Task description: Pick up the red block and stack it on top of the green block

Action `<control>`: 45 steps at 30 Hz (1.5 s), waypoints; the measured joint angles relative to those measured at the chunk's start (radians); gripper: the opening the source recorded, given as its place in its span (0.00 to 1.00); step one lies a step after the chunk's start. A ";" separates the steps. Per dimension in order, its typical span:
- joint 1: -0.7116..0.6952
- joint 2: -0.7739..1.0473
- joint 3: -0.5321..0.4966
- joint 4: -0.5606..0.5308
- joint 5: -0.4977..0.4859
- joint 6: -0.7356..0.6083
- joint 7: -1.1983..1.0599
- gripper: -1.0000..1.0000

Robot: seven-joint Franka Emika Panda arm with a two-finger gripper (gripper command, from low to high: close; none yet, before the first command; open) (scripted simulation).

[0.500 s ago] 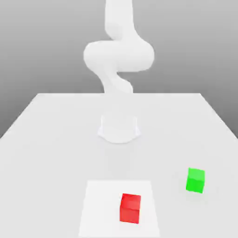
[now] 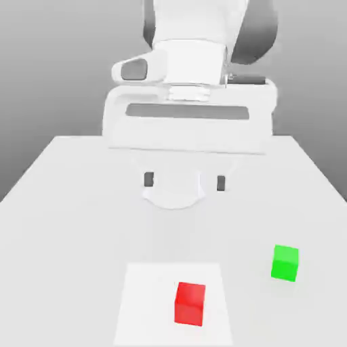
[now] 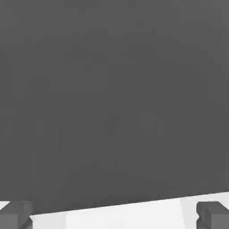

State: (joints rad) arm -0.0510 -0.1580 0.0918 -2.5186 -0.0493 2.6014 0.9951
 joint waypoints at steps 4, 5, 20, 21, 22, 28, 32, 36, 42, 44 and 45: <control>0.005 0.144 0.006 -0.050 0.001 0.068 0.036 0.50; 0.007 0.180 0.007 -0.062 0.004 0.086 0.042 0.50; 0.034 0.472 -0.023 -0.066 -0.038 0.296 0.099 0.00; 0.029 0.449 -0.016 -0.070 -0.032 0.277 0.094 0.00; 0.025 0.419 -0.010 -0.074 -0.024 0.252 0.089 0.00; 0.055 0.251 0.056 -0.114 0.036 0.126 -0.028 0.00; 0.162 0.188 0.128 -0.150 0.072 0.102 -0.189 0.00; 0.274 0.129 0.178 -0.186 0.100 0.080 -0.350 0.00; 0.389 0.095 0.227 -0.229 0.093 0.087 -0.517 0.00; 0.388 0.151 0.219 -0.228 0.046 0.139 -0.491 0.00; 0.387 0.183 0.214 -0.227 0.017 0.169 -0.472 0.00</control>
State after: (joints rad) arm 0.3365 0.0250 0.3063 -2.7452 -0.0322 2.7703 0.5232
